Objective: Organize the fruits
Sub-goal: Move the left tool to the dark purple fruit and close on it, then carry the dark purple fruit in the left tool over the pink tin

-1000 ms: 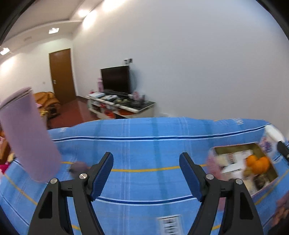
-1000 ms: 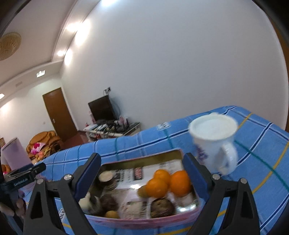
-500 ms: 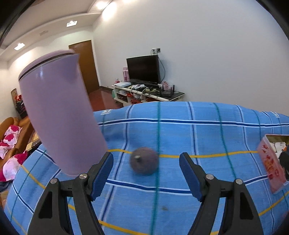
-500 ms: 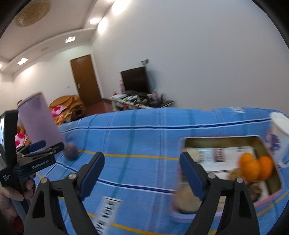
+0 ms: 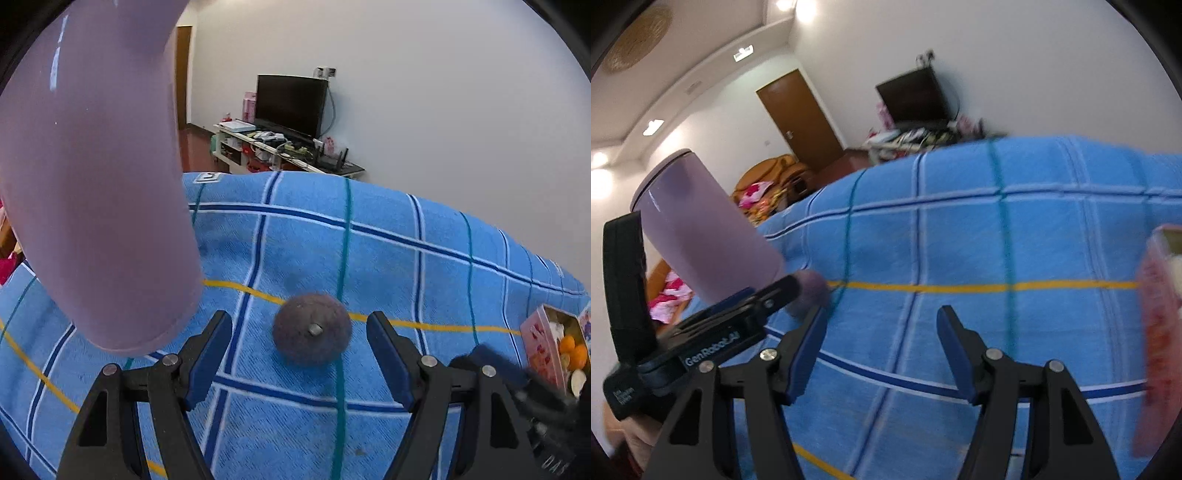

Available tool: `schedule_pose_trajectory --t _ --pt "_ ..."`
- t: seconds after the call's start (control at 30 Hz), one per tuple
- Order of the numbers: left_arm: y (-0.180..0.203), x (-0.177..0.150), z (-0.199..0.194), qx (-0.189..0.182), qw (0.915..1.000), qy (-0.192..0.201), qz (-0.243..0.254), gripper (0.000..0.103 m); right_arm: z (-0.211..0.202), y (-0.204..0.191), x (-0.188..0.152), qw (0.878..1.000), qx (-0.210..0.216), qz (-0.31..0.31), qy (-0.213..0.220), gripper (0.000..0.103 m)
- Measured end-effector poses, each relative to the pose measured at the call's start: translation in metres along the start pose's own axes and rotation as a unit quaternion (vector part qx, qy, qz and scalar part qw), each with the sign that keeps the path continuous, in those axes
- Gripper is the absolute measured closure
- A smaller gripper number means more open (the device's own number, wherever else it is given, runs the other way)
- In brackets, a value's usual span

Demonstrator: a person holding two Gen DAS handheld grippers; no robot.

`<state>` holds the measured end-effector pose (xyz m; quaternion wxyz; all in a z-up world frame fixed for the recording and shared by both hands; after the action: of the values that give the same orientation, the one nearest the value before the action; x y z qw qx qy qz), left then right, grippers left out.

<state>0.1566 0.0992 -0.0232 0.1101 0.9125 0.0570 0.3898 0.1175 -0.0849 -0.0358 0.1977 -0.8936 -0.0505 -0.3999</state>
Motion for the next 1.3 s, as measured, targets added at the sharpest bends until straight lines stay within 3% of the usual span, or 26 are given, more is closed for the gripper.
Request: schedule_pose_trajectory --t 0.07,0.1,0.13,0.23,0.5,0.67,0.8,0.83,0.93,1.3 --pt "-0.004 0.004 0.004 -0.009 0.9998 -0.005 -0.015 0.032 0.012 0.001 0.001 0.999 0.027 0.024 -0.011 0.038" --pt "-0.005 0.006 0.006 -0.014 0.9996 -0.007 -0.022 0.041 0.018 0.0 0.001 0.999 0.038 0.033 -0.017 0.038" --pt "-0.006 0.008 0.006 -0.016 0.9996 -0.008 -0.02 0.044 0.023 -0.001 0.001 0.998 0.045 0.038 -0.022 0.038" --pt "-0.005 0.009 0.009 -0.016 0.9998 -0.008 -0.01 0.044 0.034 -0.006 0.0 0.996 0.068 0.043 -0.035 0.039" --pt "-0.022 0.019 0.015 -0.049 0.9964 -0.036 -0.059 0.044 0.053 -0.014 0.003 0.991 0.111 0.058 -0.055 0.04" --pt "-0.004 0.017 0.026 -0.056 0.9949 -0.08 -0.025 0.044 0.059 -0.027 0.005 0.992 0.103 0.032 -0.063 0.042" --pt "-0.008 0.02 0.03 -0.074 0.9915 -0.099 -0.041 0.045 0.069 -0.036 0.008 0.992 0.106 0.015 -0.073 0.042" --pt "-0.007 0.021 0.029 -0.075 0.9916 -0.096 -0.042 0.052 0.072 -0.039 0.01 0.992 0.103 0.008 -0.074 0.042" --pt "-0.002 0.021 0.025 -0.072 0.9938 -0.08 -0.026 0.055 0.078 -0.05 0.014 0.994 0.078 -0.024 -0.075 0.053" --pt "0.015 0.012 -0.001 -0.084 0.9949 -0.056 0.001 0.056 0.057 -0.049 0.004 0.996 0.06 -0.039 -0.054 0.055"
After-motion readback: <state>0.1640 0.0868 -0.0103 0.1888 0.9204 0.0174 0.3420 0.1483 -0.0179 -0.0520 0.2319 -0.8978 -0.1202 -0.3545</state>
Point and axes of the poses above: each gripper's, at about its wrist camera, not at the fingertips, and z roughly the way its jaws point, y to its right, x to its top, the point moved 2 cm from there along z, roughly the way its jaws point, and after that the axes turned 8 degrees about -z, right-handed, at the moved point
